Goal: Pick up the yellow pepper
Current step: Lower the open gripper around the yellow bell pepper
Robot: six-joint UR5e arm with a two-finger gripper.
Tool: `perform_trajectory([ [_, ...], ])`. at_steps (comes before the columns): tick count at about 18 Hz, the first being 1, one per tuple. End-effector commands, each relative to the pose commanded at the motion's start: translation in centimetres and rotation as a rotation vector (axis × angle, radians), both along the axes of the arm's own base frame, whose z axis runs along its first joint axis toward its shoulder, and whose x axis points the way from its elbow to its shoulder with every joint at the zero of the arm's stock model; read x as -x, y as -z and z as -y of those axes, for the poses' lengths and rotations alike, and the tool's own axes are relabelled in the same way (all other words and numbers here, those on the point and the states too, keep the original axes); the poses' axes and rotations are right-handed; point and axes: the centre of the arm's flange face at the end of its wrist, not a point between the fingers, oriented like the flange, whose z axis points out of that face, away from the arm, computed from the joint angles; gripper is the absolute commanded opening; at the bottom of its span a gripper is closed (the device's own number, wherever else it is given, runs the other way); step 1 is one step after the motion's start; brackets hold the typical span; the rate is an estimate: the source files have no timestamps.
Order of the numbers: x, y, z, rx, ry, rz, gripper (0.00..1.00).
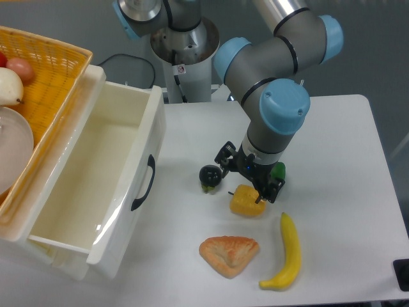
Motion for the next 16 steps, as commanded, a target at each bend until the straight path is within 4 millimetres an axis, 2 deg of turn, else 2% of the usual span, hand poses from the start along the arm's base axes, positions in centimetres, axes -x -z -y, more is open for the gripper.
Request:
perform_trajectory([
  [6,-0.3,-0.2,-0.1,-0.009,0.042,-0.020,1.00],
  [10,-1.1,0.7,-0.2,0.079,0.076,-0.066,1.00],
  [16,-1.6,1.8,-0.5,0.056,0.068,-0.116,1.00],
])
